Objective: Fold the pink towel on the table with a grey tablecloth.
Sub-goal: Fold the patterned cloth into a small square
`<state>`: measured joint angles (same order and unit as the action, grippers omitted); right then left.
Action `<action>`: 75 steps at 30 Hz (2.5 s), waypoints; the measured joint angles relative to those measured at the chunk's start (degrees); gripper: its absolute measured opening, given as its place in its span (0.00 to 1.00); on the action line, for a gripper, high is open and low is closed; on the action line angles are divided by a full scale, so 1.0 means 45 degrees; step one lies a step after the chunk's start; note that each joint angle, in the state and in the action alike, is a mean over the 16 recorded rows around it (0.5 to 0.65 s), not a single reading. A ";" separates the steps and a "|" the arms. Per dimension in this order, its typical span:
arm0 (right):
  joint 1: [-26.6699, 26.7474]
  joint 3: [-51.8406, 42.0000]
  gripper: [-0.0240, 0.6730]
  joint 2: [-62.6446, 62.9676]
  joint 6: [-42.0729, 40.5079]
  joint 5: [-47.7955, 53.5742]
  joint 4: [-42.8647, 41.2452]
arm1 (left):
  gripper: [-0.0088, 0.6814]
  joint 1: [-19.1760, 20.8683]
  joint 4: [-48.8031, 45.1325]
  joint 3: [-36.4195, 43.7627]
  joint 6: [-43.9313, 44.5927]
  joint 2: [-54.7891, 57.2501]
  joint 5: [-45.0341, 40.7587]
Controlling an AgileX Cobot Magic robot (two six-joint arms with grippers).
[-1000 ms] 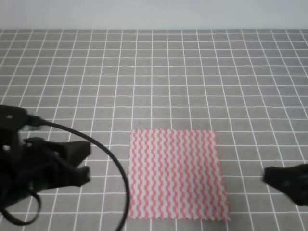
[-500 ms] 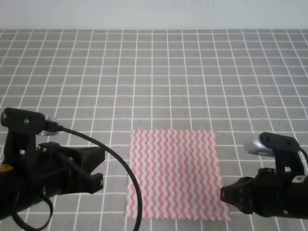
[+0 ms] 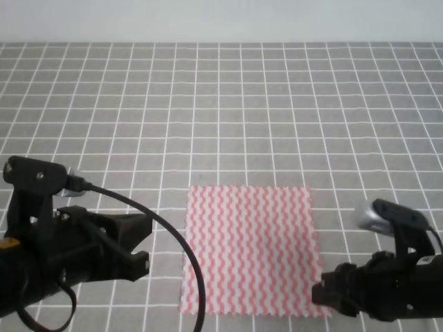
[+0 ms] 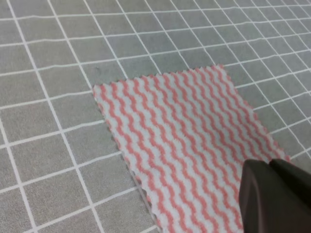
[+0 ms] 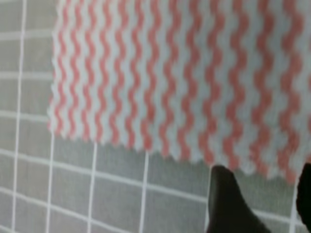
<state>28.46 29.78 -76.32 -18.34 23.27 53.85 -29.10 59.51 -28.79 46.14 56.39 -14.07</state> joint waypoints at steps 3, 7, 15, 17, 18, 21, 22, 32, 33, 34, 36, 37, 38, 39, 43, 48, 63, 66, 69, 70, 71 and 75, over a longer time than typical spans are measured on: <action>-0.0023 -0.0004 0.46 -0.0279 0.0095 0.0170 -0.0068 | 0.01 0.0000 -0.0003 0.0000 0.0009 0.0000 -0.0028; -0.0023 -0.0004 0.45 -0.0721 0.0098 0.0178 -0.0154 | 0.01 0.0000 -0.0006 0.0002 0.0033 -0.0015 -0.0043; -0.0030 -0.0009 0.45 -0.1303 0.0092 -0.0215 -0.0186 | 0.01 0.0000 -0.0006 0.0000 0.0160 0.0000 -0.0004; -0.0036 -0.0017 0.45 -0.1355 0.0092 -0.0284 -0.0178 | 0.01 0.0000 -0.0006 0.0000 0.0197 0.0000 0.0015; -0.0033 -0.0017 0.45 -0.1387 0.0091 -0.0315 -0.0166 | 0.01 0.0000 -0.0006 0.0001 0.0216 -0.0007 0.0027; -0.0029 -0.0017 0.45 -0.1436 0.0076 -0.0333 -0.0092 | 0.01 0.0000 -0.0006 0.0000 0.0269 -0.0007 0.0061; -0.0030 -0.0021 0.45 -0.1449 0.0070 -0.0323 -0.0065 | 0.01 0.0000 -0.0006 0.0000 0.0284 0.0000 0.0073; -0.0014 0.0027 0.44 -0.1765 -0.0016 -0.0181 0.0213 | 0.01 0.0000 -0.0006 0.0001 0.0346 -0.0007 0.0147; -0.0012 0.0045 0.44 -0.1808 -0.0026 -0.0160 0.0240 | 0.01 0.0000 -0.0006 0.0001 0.0347 -0.0007 0.0151; -0.0012 0.0065 0.44 -0.1838 -0.0037 -0.0143 0.0263 | 0.01 0.0000 -0.0006 0.0001 0.0349 -0.0007 0.0152; -0.0011 0.0110 0.44 -0.1905 -0.0052 -0.0125 0.0290 | 0.01 0.0000 -0.0006 0.0001 0.0353 -0.0007 0.0156; -0.0011 0.0132 0.44 -0.1923 -0.0057 -0.0122 0.0298 | 0.01 0.0000 -0.0006 0.0001 0.0356 0.0000 0.0159; -0.0010 0.0155 0.44 -0.1947 -0.0062 -0.0116 0.0304 | 0.01 0.0000 -0.0006 0.0001 0.0358 -0.0007 0.0161; -0.0010 0.0177 0.44 -0.1958 -0.0068 -0.0111 0.0309 | 0.01 0.0000 -0.0006 0.0001 0.0359 0.0000 0.0161; -0.0010 0.0265 0.43 -0.1959 -0.0090 -0.0056 0.0326 | 0.01 0.0000 -0.0006 0.0001 0.0368 0.0000 0.0158; -0.0007 0.0331 0.43 -0.1984 -0.0127 -0.0010 0.0342 | 0.01 0.0000 -0.0006 0.0002 0.0372 -0.0007 0.0149; -0.0006 0.0355 0.42 -0.2085 -0.0201 0.0080 0.0336 | 0.01 0.0000 -0.0006 0.0000 0.0373 0.0015 0.0147; -0.0008 0.0353 0.41 -0.2132 -0.0211 0.0101 0.0347 | 0.01 0.0000 -0.0006 0.0002 0.0372 0.0007 0.0137; -0.0007 0.0358 0.40 -0.2206 -0.0217 0.0081 0.0360 | 0.01 0.0000 -0.0006 0.0002 0.0372 0.0007 0.0132; -0.0006 0.0359 0.40 -0.2239 -0.0221 0.0085 0.0365 | 0.01 0.0000 -0.0006 0.0002 0.0372 0.0007 0.0129; -0.0005 0.0361 0.39 -0.2272 -0.0222 0.0069 0.0371 | 0.01 0.0000 -0.0006 0.0002 0.0372 0.0007 0.0125; -0.0003 0.0380 0.35 -0.2370 -0.0225 -0.0001 0.0395 | 0.01 0.0000 -0.0006 0.0002 0.0372 0.0000 0.0107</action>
<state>28.45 31.49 -86.98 -19.36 23.27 55.62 -29.10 59.48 -28.78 47.82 56.39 -13.59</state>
